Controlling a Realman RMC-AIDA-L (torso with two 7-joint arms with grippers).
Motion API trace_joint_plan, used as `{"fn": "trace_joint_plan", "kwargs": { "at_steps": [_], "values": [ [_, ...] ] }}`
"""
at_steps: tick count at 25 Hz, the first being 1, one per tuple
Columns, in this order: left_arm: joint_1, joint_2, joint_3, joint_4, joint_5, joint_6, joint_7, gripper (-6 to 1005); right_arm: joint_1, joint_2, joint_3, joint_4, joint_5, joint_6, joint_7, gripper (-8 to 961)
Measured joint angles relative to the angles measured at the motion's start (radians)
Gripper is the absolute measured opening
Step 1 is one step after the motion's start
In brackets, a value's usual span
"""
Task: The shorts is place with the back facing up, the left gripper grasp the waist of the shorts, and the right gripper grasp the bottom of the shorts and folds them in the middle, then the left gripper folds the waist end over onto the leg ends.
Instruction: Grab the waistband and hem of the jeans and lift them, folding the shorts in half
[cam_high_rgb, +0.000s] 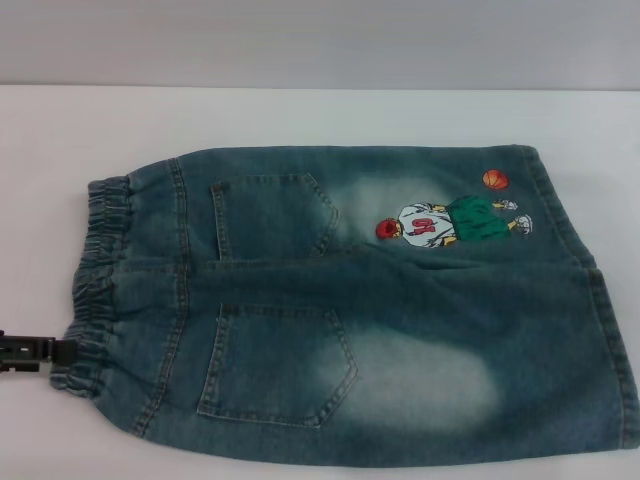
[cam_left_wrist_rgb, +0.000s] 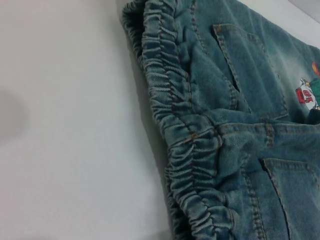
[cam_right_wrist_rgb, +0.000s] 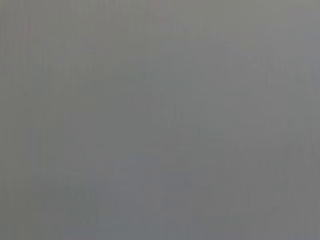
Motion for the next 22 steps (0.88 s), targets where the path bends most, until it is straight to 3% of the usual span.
{"fn": "trace_joint_plan", "kwargs": {
  "at_steps": [22],
  "values": [
    [-0.007, -0.022, 0.014, -0.013, 0.000, -0.019, -0.002, 785, 0.010, -0.008, 0.000, 0.000, -0.003, 0.003, 0.000, 717]
  ]
}}
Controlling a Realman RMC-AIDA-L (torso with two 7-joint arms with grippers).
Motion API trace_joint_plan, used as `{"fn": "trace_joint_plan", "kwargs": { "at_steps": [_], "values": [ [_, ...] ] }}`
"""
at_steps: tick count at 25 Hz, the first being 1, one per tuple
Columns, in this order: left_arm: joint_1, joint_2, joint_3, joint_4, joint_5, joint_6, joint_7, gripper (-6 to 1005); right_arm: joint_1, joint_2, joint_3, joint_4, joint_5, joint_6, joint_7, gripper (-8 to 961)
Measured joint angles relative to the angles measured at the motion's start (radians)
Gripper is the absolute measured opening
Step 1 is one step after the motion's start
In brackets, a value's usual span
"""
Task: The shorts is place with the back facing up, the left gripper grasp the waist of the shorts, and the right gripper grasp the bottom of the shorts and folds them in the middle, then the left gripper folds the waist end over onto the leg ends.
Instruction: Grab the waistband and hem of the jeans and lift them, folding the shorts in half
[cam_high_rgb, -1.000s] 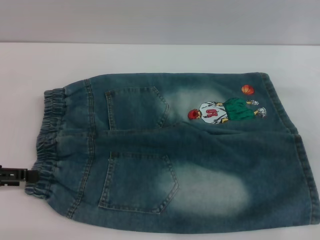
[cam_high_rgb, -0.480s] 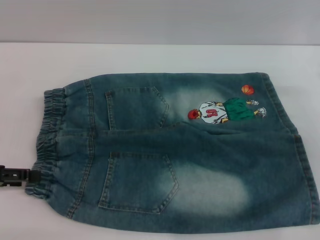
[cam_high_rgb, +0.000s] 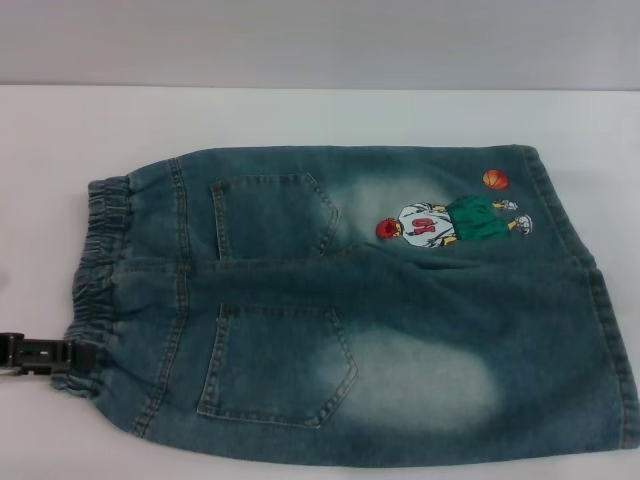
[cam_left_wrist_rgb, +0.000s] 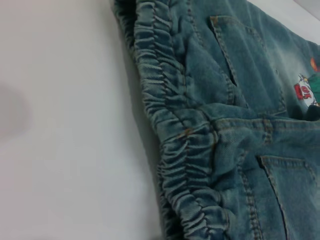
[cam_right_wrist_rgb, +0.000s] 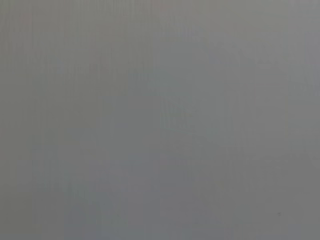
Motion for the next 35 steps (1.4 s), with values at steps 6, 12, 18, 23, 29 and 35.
{"fn": "trace_joint_plan", "kwargs": {
  "at_steps": [6, 12, 18, 23, 29, 35],
  "values": [
    [-0.018, -0.011, 0.009, 0.000, 0.000, 0.004, 0.000, 783, 0.002, -0.002, 0.000, -0.001, 0.005, 0.010, -0.020, 717],
    [-0.037, -0.018, 0.009, 0.000, 0.000, 0.015, 0.000, 782, 0.002, -0.002, 0.000, -0.001, 0.006, 0.011, -0.024, 717],
    [-0.045, -0.018, 0.009, 0.001, 0.000, 0.016, 0.004, 780, 0.002, -0.001, 0.003, -0.001, 0.006, 0.011, -0.024, 718],
    [-0.042, -0.006, 0.000, 0.002, 0.000, -0.003, 0.004, 779, 0.002, -0.001, 0.004, -0.001, 0.006, 0.011, -0.025, 718],
    [-0.039, -0.008, 0.007, 0.003, 0.003, -0.009, 0.005, 584, 0.003, -0.001, 0.005, -0.001, 0.006, 0.011, -0.025, 718],
    [-0.044, -0.014, 0.007, 0.002, 0.033, 0.000, 0.006, 284, 0.002, 0.001, 0.005, -0.001, 0.006, 0.010, -0.025, 717]
  ]
}}
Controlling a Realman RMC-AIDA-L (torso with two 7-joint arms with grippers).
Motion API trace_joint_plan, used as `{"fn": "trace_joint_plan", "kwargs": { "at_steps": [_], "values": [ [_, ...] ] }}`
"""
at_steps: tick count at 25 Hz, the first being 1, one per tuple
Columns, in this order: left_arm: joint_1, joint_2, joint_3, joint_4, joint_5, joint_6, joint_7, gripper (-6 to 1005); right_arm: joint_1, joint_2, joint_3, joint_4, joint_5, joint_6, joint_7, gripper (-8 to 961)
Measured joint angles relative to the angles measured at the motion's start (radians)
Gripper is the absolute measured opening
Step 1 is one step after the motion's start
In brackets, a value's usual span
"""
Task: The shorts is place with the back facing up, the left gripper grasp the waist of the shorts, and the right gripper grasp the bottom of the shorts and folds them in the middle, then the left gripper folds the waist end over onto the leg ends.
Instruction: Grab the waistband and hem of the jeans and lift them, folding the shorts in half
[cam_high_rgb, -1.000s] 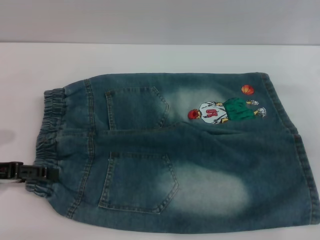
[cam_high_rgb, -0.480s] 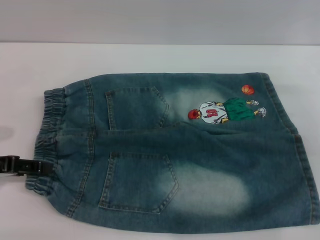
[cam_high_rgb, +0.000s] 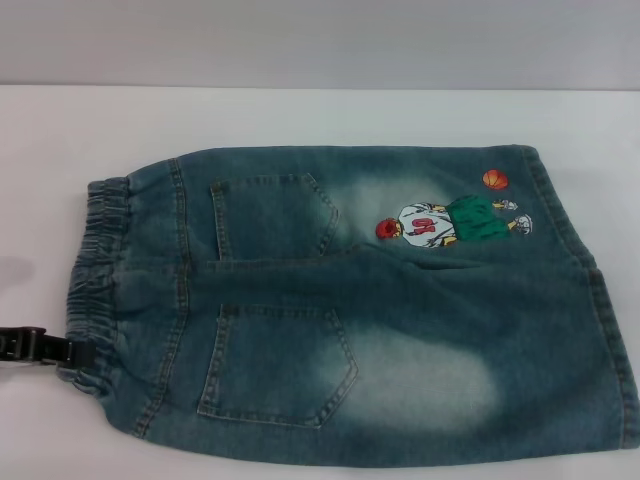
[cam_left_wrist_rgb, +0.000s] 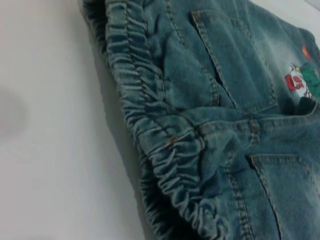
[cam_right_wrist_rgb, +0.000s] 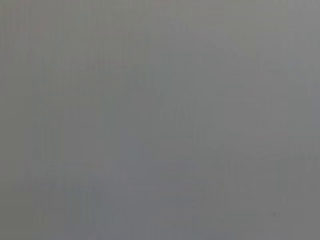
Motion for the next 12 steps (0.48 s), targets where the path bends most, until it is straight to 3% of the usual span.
{"fn": "trace_joint_plan", "kwargs": {
  "at_steps": [6, 8, 12],
  "values": [
    [-0.002, -0.007, 0.000, 0.006, 0.011, 0.005, 0.003, 142, -0.002, -0.002, -0.015, -0.005, -0.019, -0.002, 0.053, 718],
    [-0.002, -0.007, -0.010, 0.010, 0.008, 0.012, 0.004, 107, -0.004, -0.017, -0.023, -0.023, -0.078, -0.002, 0.145, 718],
    [-0.002, -0.008, -0.014, 0.014, 0.005, 0.016, 0.004, 65, -0.005, -0.069, -0.025, -0.105, -0.335, -0.004, 0.420, 718]
  ]
}}
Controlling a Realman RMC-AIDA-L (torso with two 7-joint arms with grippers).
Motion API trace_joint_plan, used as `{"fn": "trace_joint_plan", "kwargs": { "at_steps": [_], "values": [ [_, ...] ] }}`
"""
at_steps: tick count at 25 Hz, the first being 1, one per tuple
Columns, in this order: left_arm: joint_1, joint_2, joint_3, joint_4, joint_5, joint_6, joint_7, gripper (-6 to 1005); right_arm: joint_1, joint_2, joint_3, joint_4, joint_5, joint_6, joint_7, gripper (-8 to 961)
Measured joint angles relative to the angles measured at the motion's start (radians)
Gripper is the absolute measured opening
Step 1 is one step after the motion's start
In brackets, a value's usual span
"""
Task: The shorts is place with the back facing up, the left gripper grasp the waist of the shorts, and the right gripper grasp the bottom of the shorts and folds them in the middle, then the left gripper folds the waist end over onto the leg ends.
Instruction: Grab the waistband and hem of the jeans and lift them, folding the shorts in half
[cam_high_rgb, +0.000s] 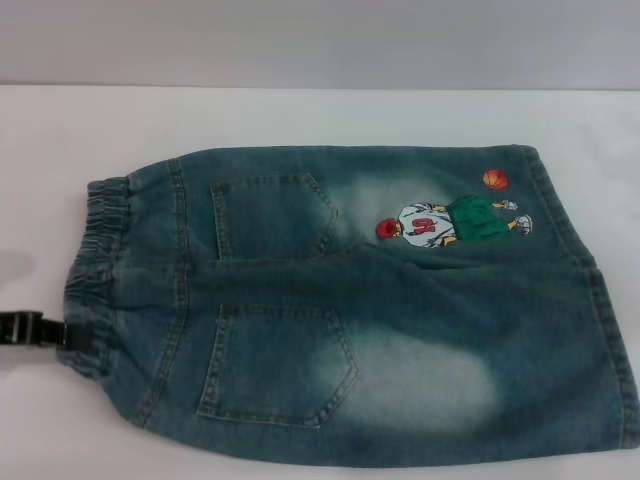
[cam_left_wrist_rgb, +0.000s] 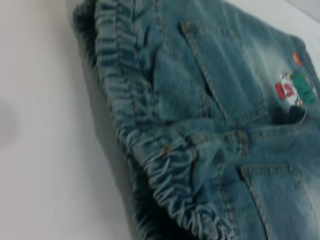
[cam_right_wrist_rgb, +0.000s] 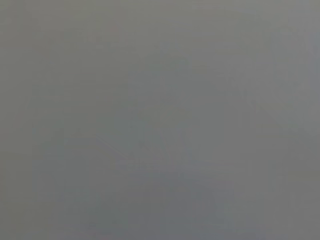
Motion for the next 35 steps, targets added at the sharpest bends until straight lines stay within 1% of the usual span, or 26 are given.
{"fn": "trace_joint_plan", "kwargs": {
  "at_steps": [1, 2, 4, 6, 7, 8, 10, 11, 13, 14, 17, 19, 20, 25, 30, 35],
  "values": [
    [0.000, 0.000, 0.000, 0.000, 0.000, 0.000, 0.000, 55, 0.002, -0.015, 0.002, -0.037, -0.093, -0.004, 0.079, 718],
    [-0.002, -0.006, -0.024, 0.037, -0.011, 0.007, 0.000, 44, 0.004, -0.028, 0.004, -0.080, -0.190, -0.008, 0.166, 718],
    [-0.004, -0.010, -0.041, 0.054, -0.018, 0.009, 0.000, 45, 0.009, -0.047, 0.014, -0.178, -0.383, -0.028, 0.332, 718],
    [-0.004, -0.010, -0.041, 0.054, -0.018, 0.009, 0.000, 47, 0.027, -0.062, 0.051, -0.274, -0.593, -0.096, 0.481, 717],
    [-0.004, -0.010, -0.041, 0.054, -0.018, 0.009, 0.000, 47, 0.057, -0.074, 0.109, -0.333, -0.783, -0.208, 0.598, 717],
    [-0.004, -0.010, -0.041, 0.054, -0.018, 0.009, 0.000, 48, 0.057, -0.074, 0.109, -0.333, -0.783, -0.208, 0.598, 717],
    [-0.004, -0.010, -0.041, 0.054, -0.018, 0.009, 0.000, 49, 0.100, -0.094, 0.171, -0.359, -0.941, -0.358, 0.694, 717],
    [-0.026, -0.012, -0.090, 0.061, -0.039, 0.011, -0.004, 50, 0.122, -0.105, 0.197, -0.359, -1.002, -0.435, 0.724, 717],
    [-0.034, -0.012, -0.099, 0.061, -0.045, 0.009, -0.008, 51, 0.165, -0.128, 0.249, -0.362, -1.128, -0.599, 0.770, 717],
    [-0.034, -0.012, -0.099, 0.061, -0.045, 0.009, -0.008, 52, 0.181, -0.135, 0.270, -0.367, -1.190, -0.676, 0.779, 717],
    [-0.041, -0.017, -0.101, 0.061, -0.048, 0.002, -0.009, 54, 0.213, -0.151, 0.313, -0.388, -1.363, -0.848, 0.786, 717],
    [-0.042, -0.020, -0.102, 0.062, -0.048, -0.001, -0.009, 56, 0.223, -0.156, 0.330, -0.398, -1.471, -0.911, 0.790, 717],
    [-0.046, -0.026, -0.102, 0.062, -0.048, -0.006, -0.010, 56, 0.226, -0.157, 0.336, -0.400, -1.521, -0.932, 0.794, 717],
    [-0.052, -0.036, -0.102, 0.062, -0.048, -0.017, -0.010, 60, 0.223, -0.154, 0.338, -0.402, -1.767, -0.923, 0.814, 717],
    [-0.063, -0.040, -0.102, 0.060, -0.048, -0.023, -0.013, 63, 0.217, -0.150, 0.339, -0.401, -1.916, -0.883, 0.829, 717],
    [-0.075, -0.048, -0.100, 0.058, -0.046, -0.025, -0.013, 66, 0.214, -0.142, 0.332, -0.398, -1.997, -0.855, 0.848, 718]
  ]
}}
